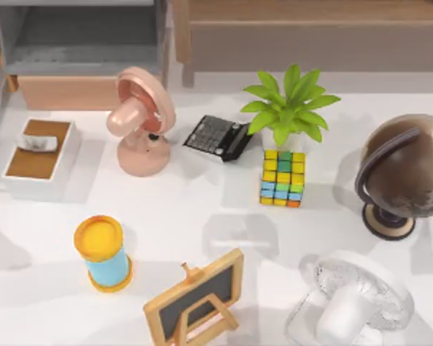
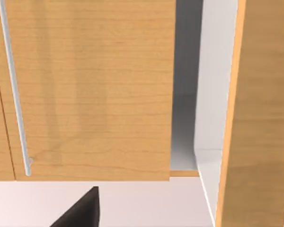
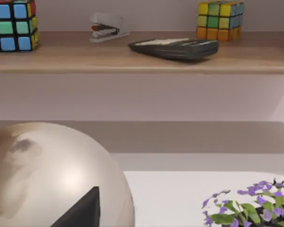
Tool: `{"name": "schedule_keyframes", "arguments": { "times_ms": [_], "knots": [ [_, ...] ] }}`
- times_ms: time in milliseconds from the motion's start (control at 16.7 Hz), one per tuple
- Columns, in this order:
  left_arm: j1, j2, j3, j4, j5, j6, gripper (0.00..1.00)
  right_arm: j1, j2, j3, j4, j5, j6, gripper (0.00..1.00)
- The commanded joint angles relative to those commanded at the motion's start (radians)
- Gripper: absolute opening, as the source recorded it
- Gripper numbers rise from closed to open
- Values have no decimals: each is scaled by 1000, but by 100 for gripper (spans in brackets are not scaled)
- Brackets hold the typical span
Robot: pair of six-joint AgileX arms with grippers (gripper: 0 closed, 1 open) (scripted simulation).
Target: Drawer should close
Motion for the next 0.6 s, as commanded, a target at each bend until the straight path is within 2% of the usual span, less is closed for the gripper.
{"name": "schedule_keyframes", "arguments": {
  "times_ms": [600],
  "knots": [
    [0, 0, 0, 0, 0, 0, 25, 0, 0, 0, 0, 0, 0, 100]
  ]
}}
